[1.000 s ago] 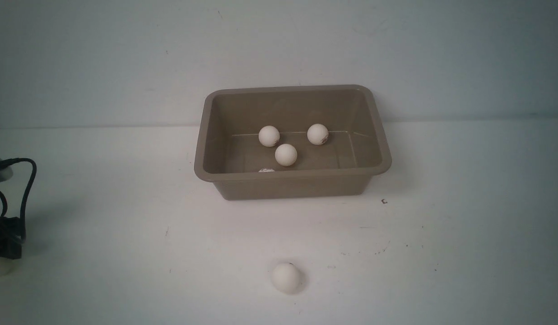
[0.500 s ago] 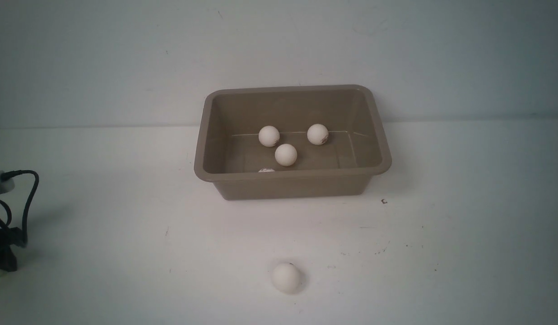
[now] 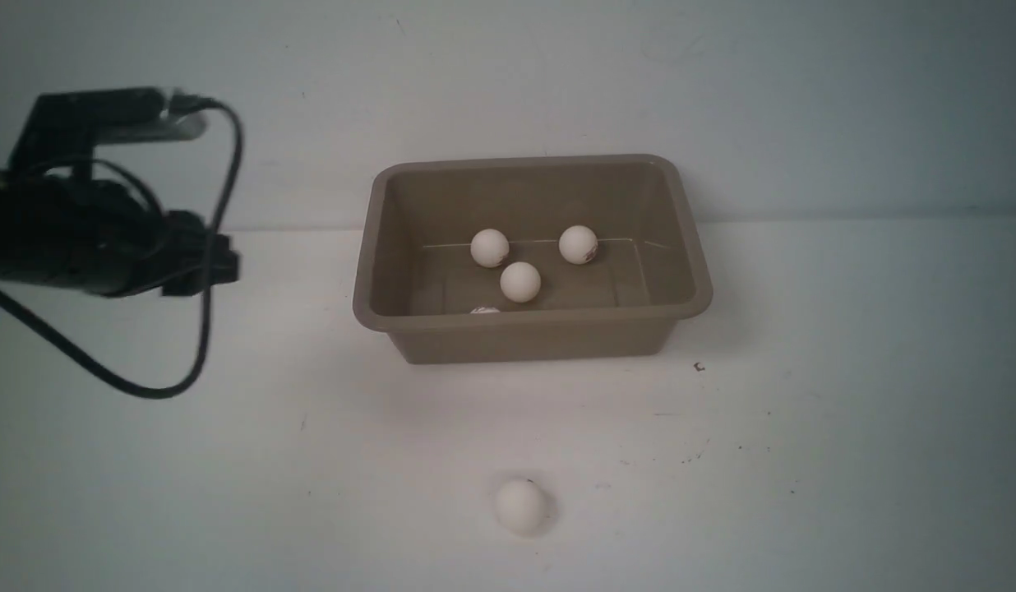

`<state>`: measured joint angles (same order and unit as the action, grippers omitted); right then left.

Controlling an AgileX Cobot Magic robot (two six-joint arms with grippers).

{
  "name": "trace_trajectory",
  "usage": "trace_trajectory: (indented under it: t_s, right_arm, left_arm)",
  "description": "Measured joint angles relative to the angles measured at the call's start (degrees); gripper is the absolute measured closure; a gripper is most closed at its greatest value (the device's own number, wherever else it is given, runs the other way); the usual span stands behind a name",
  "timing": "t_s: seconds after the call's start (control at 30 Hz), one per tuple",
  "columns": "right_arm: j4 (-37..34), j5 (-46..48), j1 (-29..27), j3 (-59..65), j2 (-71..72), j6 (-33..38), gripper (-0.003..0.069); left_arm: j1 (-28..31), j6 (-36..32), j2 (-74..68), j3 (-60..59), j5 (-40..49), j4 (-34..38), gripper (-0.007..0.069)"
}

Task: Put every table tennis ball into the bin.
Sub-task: Use the left arm to clamp the table tennis ball closest to it, then use the left arm to put the table tennis ball into the box

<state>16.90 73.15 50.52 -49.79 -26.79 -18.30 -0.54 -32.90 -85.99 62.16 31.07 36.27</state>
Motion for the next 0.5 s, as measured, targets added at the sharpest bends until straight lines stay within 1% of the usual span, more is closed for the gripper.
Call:
trace_trajectory:
  t_s: [0.07,0.13,0.3,0.37,0.5]
  right_arm:
    - [0.1,0.0,0.0,0.0,0.0,0.3,0.0674]
    - [0.2,0.1,0.0,0.0,0.0,0.9,0.0674]
    - [0.2,0.1,0.0,0.0,0.0,1.2,0.0674]
    - [0.2,0.1,0.0,0.0,0.0,1.3,0.0674]
    - [0.0,0.2,0.0,0.0,0.0,1.4,0.0674]
  left_arm:
    - [-4.7,1.1,-2.2,2.8,-0.8,0.4,0.0280]
    - [-7.9,3.2,-6.8,7.4,-1.3,-0.2,0.0280]
    - [-10.8,5.6,-17.3,17.1,0.7,-2.1,0.0280]
    - [-12.1,5.8,-22.8,22.3,3.4,-3.3,0.0280]
    - [-13.3,6.0,-29.0,30.0,8.0,-5.8,0.0280]
